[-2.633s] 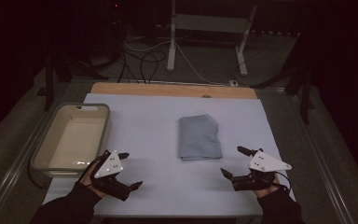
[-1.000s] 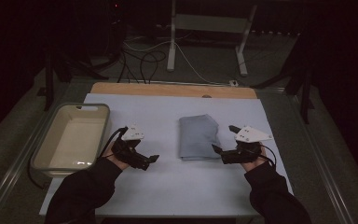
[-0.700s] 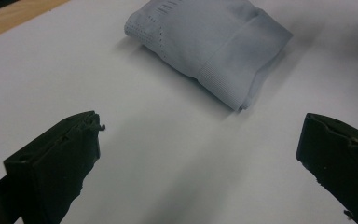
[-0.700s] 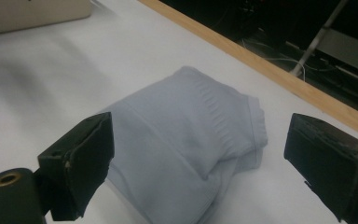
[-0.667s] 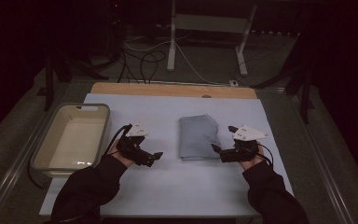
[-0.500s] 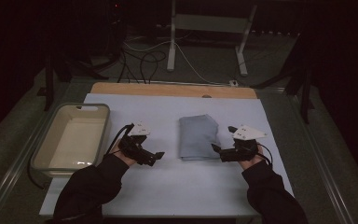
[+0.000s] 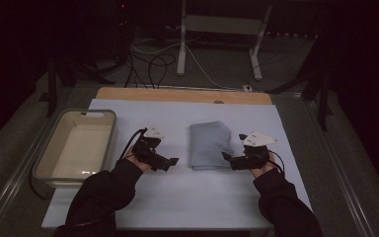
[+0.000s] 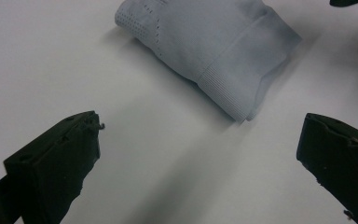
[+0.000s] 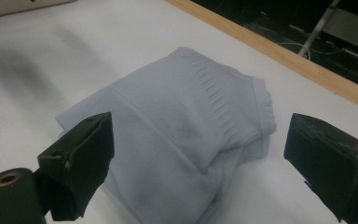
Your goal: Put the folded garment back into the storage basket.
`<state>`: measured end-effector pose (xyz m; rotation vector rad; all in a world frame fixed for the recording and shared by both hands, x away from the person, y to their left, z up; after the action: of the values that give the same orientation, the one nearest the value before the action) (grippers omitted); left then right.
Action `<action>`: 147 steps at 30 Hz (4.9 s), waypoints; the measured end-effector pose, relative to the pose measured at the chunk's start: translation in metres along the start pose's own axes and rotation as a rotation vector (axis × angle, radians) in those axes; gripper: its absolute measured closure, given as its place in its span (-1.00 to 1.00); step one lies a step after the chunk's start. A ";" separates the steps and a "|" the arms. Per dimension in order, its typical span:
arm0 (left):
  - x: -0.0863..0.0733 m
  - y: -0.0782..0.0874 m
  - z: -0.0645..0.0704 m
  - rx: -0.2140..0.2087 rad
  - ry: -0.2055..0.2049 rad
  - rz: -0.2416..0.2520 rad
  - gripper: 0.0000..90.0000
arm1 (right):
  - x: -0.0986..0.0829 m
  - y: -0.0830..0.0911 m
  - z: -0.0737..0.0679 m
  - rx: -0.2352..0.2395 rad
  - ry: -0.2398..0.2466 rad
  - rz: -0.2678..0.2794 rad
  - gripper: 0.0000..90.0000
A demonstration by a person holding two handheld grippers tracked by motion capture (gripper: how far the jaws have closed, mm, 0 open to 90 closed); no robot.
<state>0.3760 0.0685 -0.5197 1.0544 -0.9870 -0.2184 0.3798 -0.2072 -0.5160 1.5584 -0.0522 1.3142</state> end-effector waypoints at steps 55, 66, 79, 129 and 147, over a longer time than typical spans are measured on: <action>0.047 -0.062 0.000 -0.302 0.326 -0.105 -0.95 | -0.012 -0.030 0.032 0.090 -0.356 -0.242 -0.81; 0.048 -0.074 -0.003 -0.346 0.405 -0.100 -0.85 | -0.011 -0.040 0.036 0.219 -0.556 -0.335 -0.81; 0.044 -0.089 -0.001 -0.388 0.449 -0.116 -0.48 | -0.018 -0.051 0.035 0.303 -0.635 -0.401 -0.58; 0.051 -0.102 0.004 -0.353 0.409 -0.175 0.69 | -0.010 -0.057 0.019 0.326 -0.604 -0.427 0.54; 0.053 -0.074 0.009 -0.283 0.340 -0.188 0.70 | 0.007 -0.046 0.006 0.356 -0.576 -0.400 0.54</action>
<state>0.4208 -0.0062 -0.5475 0.8862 -0.5323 -0.3114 0.4144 -0.1870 -0.5401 2.0824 0.1343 0.5540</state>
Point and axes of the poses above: each handheld gripper's, and its own axes: y roughly backward along the jaws, x roughly out of its top, z roughly to its right, the point moved 6 cm from there along -y, roughly forward along the jaws, and after that the axes turned 12 degrees about -z, right-handed, at the moved point
